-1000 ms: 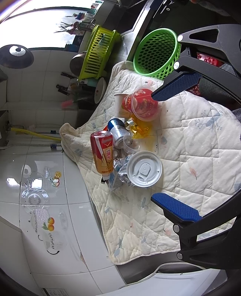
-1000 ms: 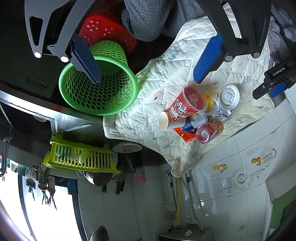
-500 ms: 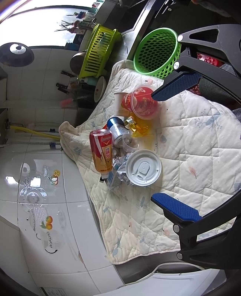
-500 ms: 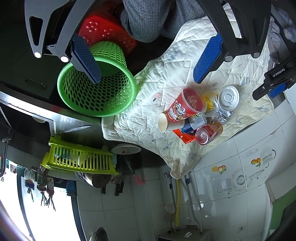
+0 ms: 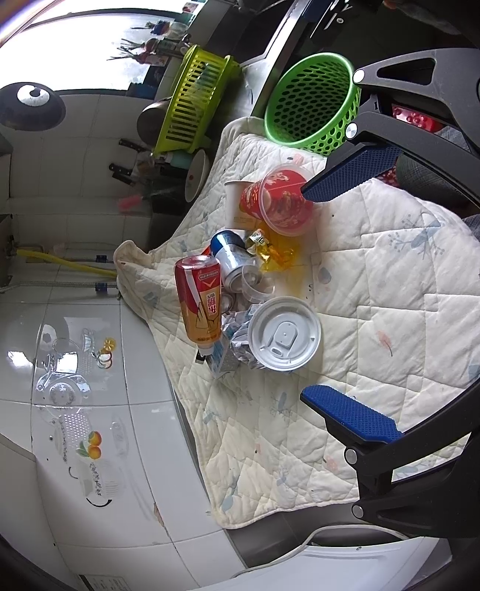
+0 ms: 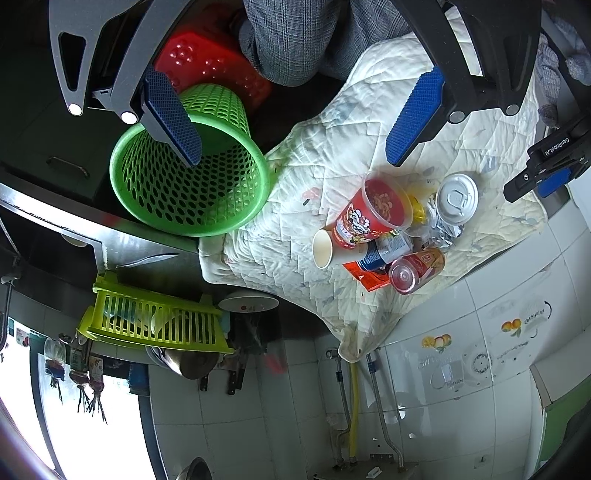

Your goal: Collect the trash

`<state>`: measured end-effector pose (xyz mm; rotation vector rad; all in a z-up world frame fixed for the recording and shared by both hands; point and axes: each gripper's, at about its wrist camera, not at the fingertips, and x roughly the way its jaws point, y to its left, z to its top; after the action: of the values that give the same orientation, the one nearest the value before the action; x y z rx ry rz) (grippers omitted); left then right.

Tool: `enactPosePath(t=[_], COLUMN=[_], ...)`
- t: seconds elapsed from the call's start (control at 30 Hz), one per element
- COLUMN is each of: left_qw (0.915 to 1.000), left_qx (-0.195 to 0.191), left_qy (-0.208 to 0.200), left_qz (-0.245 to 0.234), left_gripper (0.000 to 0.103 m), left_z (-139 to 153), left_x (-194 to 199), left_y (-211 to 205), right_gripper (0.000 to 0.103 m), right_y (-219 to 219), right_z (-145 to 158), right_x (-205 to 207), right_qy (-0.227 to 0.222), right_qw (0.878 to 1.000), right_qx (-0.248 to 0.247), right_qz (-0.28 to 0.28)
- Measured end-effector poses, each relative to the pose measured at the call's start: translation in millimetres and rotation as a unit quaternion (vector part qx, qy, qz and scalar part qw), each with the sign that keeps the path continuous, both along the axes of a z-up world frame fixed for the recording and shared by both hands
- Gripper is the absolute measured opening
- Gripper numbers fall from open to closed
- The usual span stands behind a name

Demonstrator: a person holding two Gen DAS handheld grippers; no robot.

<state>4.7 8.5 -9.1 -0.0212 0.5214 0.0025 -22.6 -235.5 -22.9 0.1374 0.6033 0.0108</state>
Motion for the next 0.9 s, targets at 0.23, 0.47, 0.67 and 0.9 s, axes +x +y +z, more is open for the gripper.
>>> enactPosePath(t=[0.23, 0.47, 0.67, 0.9], left_qw=[1.0, 0.9999, 0.9997, 0.9994], left_qx=[0.0, -0.001, -0.002, -0.005], left_qy=[0.003, 0.007, 0.013, 0.02], left_qz=[0.005, 0.014, 0.021, 0.027], left_gripper=[0.098, 0.098, 0.098, 0.098], left_z=[-2, -4, -7, -11], left_x=[4, 9, 14, 20], left_y=[4, 12, 18, 27], right_gripper=[0.097, 0.097, 0.097, 0.097], right_y=[2, 9, 15, 23], right_z=[-1, -2, -3, 4], right_x=[5, 17, 34, 62], right_qy=[0.004, 0.013, 0.027, 0.044], right_qw=[1.0, 1.0, 0.999, 0.997], right_qx=[-0.002, -0.005, 0.005, 0.016], right_qz=[0.004, 0.016, 0.037, 0.065])
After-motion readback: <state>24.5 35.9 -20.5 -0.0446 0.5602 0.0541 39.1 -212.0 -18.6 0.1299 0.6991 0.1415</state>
